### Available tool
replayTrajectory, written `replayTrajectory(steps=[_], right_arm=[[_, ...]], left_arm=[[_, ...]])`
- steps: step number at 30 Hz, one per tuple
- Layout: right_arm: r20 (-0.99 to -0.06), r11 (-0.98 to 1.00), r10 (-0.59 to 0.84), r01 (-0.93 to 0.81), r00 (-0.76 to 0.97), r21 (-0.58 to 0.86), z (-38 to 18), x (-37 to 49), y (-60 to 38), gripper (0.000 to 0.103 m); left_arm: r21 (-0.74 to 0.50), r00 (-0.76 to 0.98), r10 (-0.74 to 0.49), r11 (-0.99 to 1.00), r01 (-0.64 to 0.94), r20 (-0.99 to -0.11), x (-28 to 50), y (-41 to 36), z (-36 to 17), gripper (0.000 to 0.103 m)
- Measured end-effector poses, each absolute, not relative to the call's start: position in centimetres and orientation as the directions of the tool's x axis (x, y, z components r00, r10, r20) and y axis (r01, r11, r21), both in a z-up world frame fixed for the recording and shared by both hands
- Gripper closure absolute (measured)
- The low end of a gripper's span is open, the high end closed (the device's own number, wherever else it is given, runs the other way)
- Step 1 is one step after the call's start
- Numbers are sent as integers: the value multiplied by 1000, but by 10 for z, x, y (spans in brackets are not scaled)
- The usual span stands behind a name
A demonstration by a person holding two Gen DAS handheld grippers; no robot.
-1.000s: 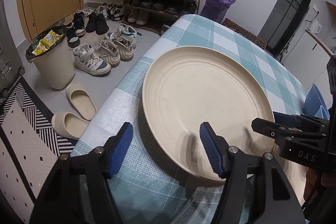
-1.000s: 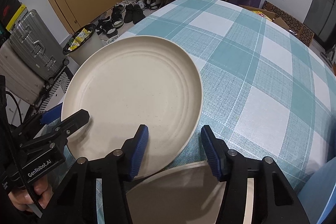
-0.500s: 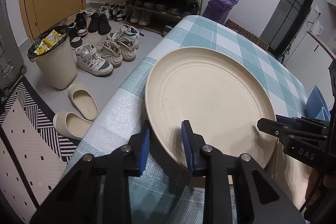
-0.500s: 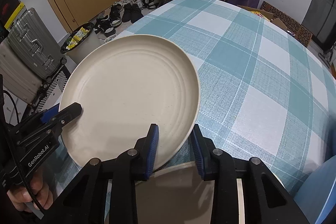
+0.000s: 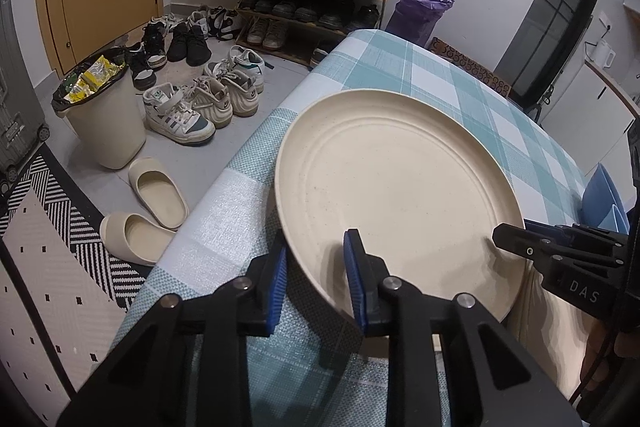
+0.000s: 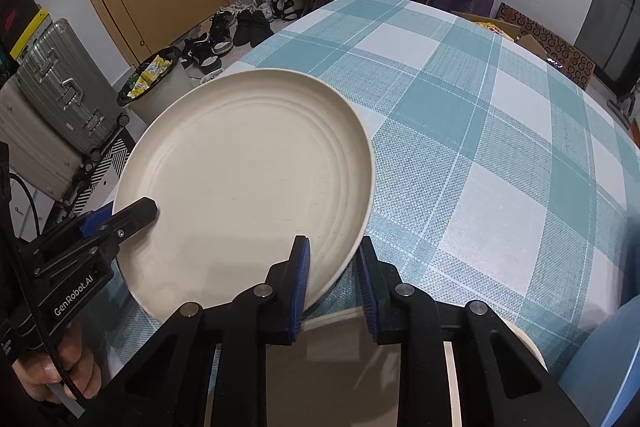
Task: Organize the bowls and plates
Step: 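Lift the cream plate with both grippers and carry it toward the blue bowls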
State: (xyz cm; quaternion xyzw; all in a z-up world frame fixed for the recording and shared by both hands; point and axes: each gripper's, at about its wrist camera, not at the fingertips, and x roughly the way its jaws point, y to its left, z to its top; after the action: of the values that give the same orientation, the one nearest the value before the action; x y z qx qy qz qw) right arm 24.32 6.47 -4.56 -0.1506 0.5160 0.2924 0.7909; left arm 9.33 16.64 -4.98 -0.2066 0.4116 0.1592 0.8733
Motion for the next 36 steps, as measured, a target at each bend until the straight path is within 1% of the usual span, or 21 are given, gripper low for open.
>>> replayTrajectory(steps=[4, 21, 36], right_arm=[[-901, 783, 307, -619, 306, 57, -44, 242, 63, 83], [-887, 786, 325, -616, 329, 59, -39, 239, 58, 84], [-853, 800, 343, -598, 394, 45, -3, 226, 36, 84]], left_arm=[[-226, 610, 111, 865, -448, -784, 93, 166, -50, 78], [-239, 633, 107, 868, -436, -767, 90, 163, -41, 78], [-239, 686, 85, 901, -363, -722, 82, 146, -12, 78]])
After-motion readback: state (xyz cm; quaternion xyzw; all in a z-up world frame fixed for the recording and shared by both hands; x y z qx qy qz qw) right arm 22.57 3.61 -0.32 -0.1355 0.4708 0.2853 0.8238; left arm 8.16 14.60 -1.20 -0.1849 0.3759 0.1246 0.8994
